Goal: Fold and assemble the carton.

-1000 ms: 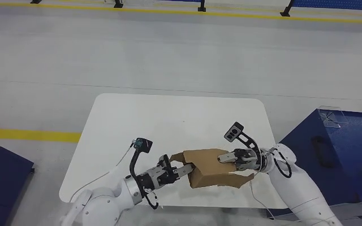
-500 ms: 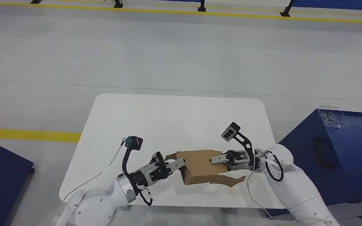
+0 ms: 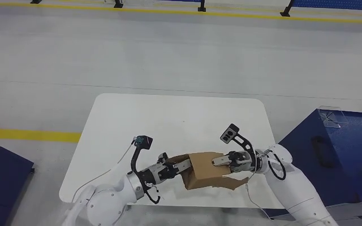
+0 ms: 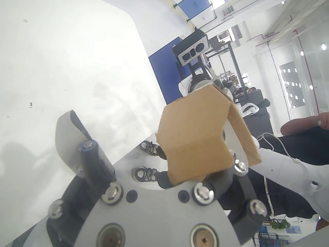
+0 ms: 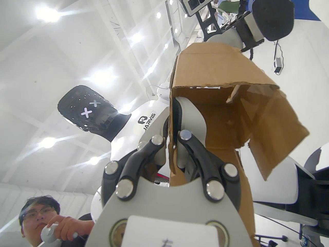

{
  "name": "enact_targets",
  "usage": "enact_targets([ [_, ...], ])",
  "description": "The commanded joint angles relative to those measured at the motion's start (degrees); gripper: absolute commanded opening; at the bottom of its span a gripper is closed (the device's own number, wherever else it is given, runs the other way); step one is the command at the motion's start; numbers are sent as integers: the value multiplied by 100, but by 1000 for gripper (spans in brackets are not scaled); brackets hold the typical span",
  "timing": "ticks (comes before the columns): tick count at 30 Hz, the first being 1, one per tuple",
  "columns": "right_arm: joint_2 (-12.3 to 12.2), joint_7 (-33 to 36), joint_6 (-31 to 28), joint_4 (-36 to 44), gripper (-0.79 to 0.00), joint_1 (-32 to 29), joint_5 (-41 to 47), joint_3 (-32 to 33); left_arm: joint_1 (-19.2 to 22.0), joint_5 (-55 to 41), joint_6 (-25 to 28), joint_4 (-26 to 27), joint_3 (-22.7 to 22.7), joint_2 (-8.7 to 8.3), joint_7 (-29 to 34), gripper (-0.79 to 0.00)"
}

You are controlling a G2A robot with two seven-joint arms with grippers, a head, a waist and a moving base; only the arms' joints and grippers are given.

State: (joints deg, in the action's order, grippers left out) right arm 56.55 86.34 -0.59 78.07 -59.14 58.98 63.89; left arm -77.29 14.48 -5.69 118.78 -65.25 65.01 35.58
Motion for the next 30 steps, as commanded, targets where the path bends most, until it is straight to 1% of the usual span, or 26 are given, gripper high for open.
enact_targets([
  [1,18,22,140,-42,-785,28,70,-39,2,3,37,7,18,2,6,0],
  [3,51,43,367,-137,-785,75,198,-118,-10,3,85,16,28,1,17,0],
  [5,77,50,474,-205,-785,130,251,-172,-17,17,120,33,28,-1,33,0],
  [8,131,68,770,-381,-785,222,500,-266,-71,-52,249,114,-55,-7,-51,0],
  [10,174,129,1114,-547,-785,309,793,-328,-151,-156,355,203,-201,-17,-153,0],
  [13,243,166,1687,-780,-785,446,1253,-440,-352,-492,664,412,-507,-38,-327,0],
  [15,280,50,1804,-865,-785,506,1557,-592,-518,-643,875,520,-755,-57,-451,0],
  [17,297,-112,1967,-871,-785,553,2013,-808,-683,-706,948,569,-959,-82,-428,0],
  [20,260,-353,2208,-867,-785,657,2533,-1121,-833,-747,998,620,-1119,-110,-275,0],
  [23,192,-626,2482,-766,-785,735,3103,-1473,-887,-673,1061,619,-1146,-119,-270,0],
  [27,59,-830,2686,-605,-785,870,3707,-1875,-946,-690,1289,606,-1248,-97,-857,0],
  [30,-56,-883,2739,-539,-785,973,3968,-2141,-962,-612,1244,520,-1446,-95,-1167,0],
])
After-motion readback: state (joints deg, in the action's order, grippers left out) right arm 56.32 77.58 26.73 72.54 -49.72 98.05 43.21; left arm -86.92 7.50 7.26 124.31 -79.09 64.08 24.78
